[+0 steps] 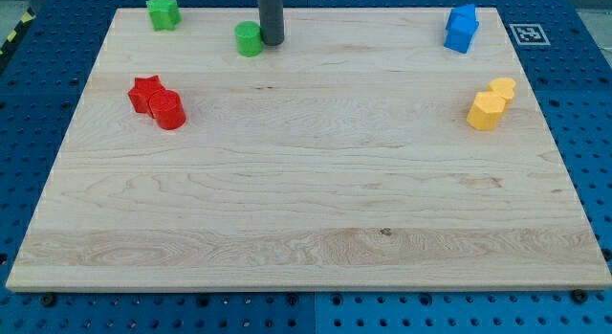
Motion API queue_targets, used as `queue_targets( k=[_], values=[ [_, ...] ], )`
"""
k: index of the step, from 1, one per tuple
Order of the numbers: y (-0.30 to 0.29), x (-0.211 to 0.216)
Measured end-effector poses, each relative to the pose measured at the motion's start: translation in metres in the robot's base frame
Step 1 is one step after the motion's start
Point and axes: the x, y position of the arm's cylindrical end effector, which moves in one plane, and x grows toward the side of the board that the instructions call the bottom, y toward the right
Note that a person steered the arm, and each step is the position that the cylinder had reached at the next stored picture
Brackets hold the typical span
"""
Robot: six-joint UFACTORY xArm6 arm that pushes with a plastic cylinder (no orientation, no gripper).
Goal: Move the green circle into the green star
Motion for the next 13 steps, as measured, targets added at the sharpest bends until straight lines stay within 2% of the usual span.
queue_targets(
  k=[3, 6, 10, 13],
  values=[
    [0.000, 0.022],
    [-0.003, 0.012],
    [-0.065, 0.012],
    [-0.101, -0.010]
  ],
)
